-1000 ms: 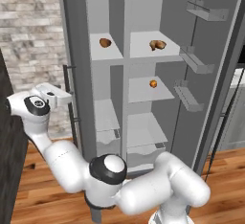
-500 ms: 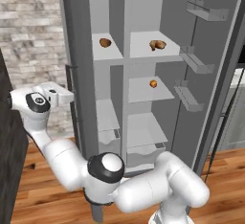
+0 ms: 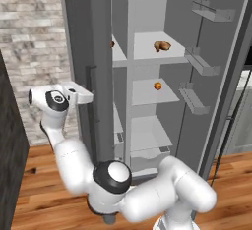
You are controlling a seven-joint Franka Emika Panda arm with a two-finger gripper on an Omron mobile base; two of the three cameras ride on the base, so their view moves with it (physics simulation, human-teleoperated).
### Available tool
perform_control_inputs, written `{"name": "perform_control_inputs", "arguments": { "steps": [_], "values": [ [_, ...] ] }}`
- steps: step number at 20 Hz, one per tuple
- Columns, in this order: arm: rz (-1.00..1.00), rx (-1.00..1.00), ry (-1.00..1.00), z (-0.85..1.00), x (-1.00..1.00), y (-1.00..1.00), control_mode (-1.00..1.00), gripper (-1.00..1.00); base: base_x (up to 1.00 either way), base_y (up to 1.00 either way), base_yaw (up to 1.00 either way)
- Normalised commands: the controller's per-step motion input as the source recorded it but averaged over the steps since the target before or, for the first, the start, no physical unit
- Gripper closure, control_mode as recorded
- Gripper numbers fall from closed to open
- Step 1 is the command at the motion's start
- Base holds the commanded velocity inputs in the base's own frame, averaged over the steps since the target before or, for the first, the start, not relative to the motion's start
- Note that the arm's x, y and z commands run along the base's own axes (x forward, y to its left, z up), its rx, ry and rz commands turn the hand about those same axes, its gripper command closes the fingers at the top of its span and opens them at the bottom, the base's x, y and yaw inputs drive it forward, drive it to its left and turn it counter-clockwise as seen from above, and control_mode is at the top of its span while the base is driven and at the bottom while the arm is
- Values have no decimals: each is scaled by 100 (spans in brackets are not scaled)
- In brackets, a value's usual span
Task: Pick up the frozen chicken drumstick from the freezer, place it on any shelf in the fridge, and close the fridge and freezer doors when done.
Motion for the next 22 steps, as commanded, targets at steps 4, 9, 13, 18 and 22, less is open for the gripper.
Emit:
{"name": "perform_control_inputs", "arguments": {
  "steps": [4,9,13,18,22],
  "values": [
    [0,0,0,0,47,-91,-100,-100,0,0,0],
    [3,0,0,0,56,-82,-100,-100,0,0,0],
    [5,0,0,0,55,-73,-100,-100,0,0,0],
    [2,0,0,0,58,-47,-100,-100,0,0,0],
    [3,0,0,0,59,-39,-100,-100,0,0,0]
  ]
}}
